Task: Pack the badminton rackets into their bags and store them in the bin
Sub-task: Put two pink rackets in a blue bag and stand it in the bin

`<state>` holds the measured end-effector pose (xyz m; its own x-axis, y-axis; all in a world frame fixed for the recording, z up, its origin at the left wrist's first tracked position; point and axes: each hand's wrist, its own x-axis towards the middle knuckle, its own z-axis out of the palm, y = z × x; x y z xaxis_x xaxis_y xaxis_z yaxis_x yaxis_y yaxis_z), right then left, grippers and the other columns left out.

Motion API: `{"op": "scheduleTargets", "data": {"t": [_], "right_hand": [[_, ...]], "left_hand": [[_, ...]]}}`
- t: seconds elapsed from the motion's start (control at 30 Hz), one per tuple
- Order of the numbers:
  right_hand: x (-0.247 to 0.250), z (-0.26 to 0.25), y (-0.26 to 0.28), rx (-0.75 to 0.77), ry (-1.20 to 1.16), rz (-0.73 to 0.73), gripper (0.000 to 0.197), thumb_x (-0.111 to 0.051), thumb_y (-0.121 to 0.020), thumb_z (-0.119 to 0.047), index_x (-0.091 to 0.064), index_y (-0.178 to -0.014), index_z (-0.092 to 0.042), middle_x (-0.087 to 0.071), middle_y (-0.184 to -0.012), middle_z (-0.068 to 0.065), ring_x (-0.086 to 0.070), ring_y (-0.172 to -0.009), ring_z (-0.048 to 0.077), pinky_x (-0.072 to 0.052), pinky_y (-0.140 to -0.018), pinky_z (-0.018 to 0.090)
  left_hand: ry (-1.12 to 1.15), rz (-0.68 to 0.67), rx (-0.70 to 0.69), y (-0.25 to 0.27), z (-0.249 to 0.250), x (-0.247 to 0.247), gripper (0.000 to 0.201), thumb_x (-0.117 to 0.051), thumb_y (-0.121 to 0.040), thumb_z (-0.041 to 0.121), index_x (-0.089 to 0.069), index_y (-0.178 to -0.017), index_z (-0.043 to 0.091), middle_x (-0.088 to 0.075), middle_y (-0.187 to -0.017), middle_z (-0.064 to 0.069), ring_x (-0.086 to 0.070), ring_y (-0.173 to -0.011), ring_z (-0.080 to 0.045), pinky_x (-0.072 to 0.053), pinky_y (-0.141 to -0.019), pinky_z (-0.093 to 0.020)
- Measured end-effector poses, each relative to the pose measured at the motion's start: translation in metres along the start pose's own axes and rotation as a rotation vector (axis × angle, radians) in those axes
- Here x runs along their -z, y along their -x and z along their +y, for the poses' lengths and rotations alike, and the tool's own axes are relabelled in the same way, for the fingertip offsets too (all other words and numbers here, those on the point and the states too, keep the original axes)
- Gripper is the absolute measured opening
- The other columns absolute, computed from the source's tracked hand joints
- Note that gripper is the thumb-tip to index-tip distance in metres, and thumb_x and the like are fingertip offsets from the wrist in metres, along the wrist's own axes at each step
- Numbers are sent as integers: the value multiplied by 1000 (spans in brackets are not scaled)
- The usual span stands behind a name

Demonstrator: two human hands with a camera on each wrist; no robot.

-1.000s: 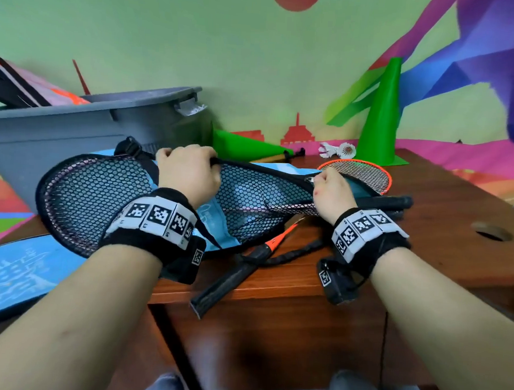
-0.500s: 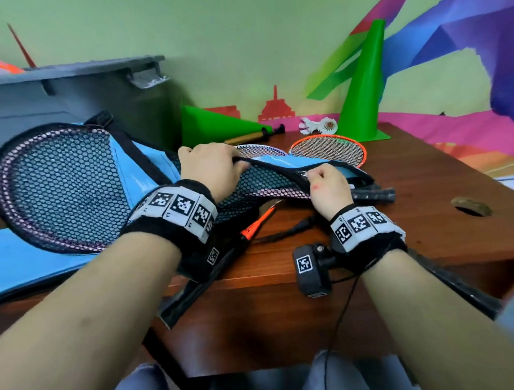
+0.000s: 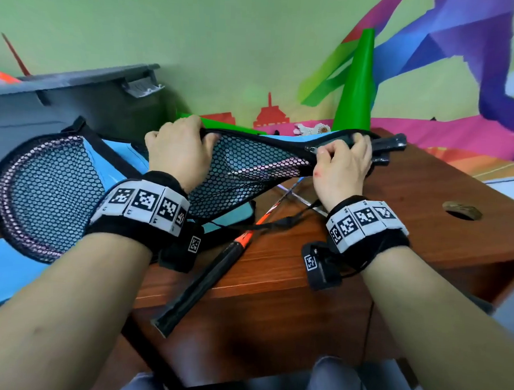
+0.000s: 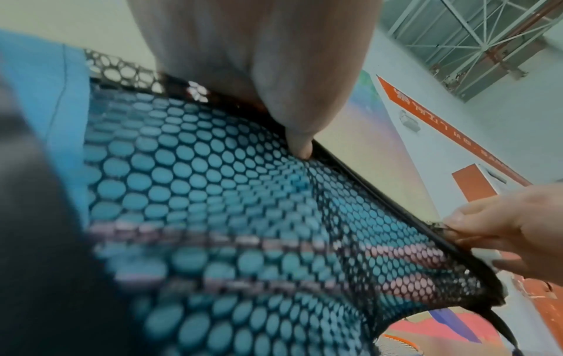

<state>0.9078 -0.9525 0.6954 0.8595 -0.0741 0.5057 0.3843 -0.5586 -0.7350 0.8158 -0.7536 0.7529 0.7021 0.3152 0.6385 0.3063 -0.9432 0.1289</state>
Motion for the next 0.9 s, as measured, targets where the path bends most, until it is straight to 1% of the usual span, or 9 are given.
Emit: {"op": "scheduleTargets", "data": {"t": [0.1,0.2,0.3,0.4,0.53,0.6,0.7,0.83,0.9], "right_hand": [[-2,0,-1,-14,-29,-86,22,-43,-95,-16,-60,-102,-2,-30,-144,20,-27,-137,31,-16,-115,34],[-4,-2,7,-28,-77,-175,21,-41,-96,-14,-56,-102,-1,-31,-139,15,-44,-122,28,-27,-100,26],[-6,-11,17,30,-96,-252,15,-41,-96,-11,-54,-99,-3,-34,-135,13,-45,-118,22,-25,-90,23],[-6,-14,21,82,-102,-272,10,-43,-96,-9,-51,-93,-5,-40,-126,15,-46,-113,24,-26,-92,22],[6,8,13,23,36,-184,10,-46,-95,-17,-53,-88,-14,-38,-134,12,-32,-128,27,-21,-108,31],[13,18,7,-12,62,-101,14,-49,-94,-18,-58,-87,-11,-29,-146,16,-18,-140,29,-13,-116,36],[22,20,-2,-59,60,-55,13,-50,-93,-18,-53,-80,-17,-10,-157,11,-2,-146,32,-7,-119,45],[32,18,-12,-132,42,-61,14,-51,-92,-19,-55,-79,-18,1,-159,8,2,-146,35,-6,-116,52],[35,18,-14,-158,17,-91,14,-51,-92,-20,-59,-81,-15,-2,-159,6,-5,-145,34,-9,-117,49]], "left_hand": [[23,-103,-96,2,3,8,23,-46,-95,33,-52,-104,13,-65,-105,-15,-57,-100,-38,-39,-84,-43],[35,-234,-146,6,15,11,23,-49,-93,32,-52,-112,19,-65,-110,-12,-58,-104,-34,-42,-88,-40],[-14,-336,-243,11,41,1,38,-56,-87,47,-54,-118,25,-65,-116,-5,-58,-110,-28,-44,-89,-37],[-3,-364,-306,14,63,-13,35,-55,-88,46,-62,-115,25,-66,-113,-5,-60,-107,-27,-47,-81,-34],[11,-301,-270,12,58,-15,31,-50,-92,44,-69,-106,24,-68,-104,-6,-60,-101,-30,-44,-72,-32],[22,-233,-246,8,49,-9,32,-49,-93,44,-69,-100,21,-67,-97,-6,-61,-95,-31,-42,-67,-31],[12,-194,-236,3,37,-1,32,-48,-94,44,-68,-95,19,-65,-92,-7,-60,-92,-32,-41,-65,-31],[1,-193,-196,2,22,5,33,-46,-95,43,-58,-78,16,-59,-82,-7,-59,-86,-33,-39,-63,-31],[3,-188,-185,3,18,7,32,-46,-95,41,-56,-78,17,-60,-84,-9,-59,-86,-33,-36,-62,-31]]}}
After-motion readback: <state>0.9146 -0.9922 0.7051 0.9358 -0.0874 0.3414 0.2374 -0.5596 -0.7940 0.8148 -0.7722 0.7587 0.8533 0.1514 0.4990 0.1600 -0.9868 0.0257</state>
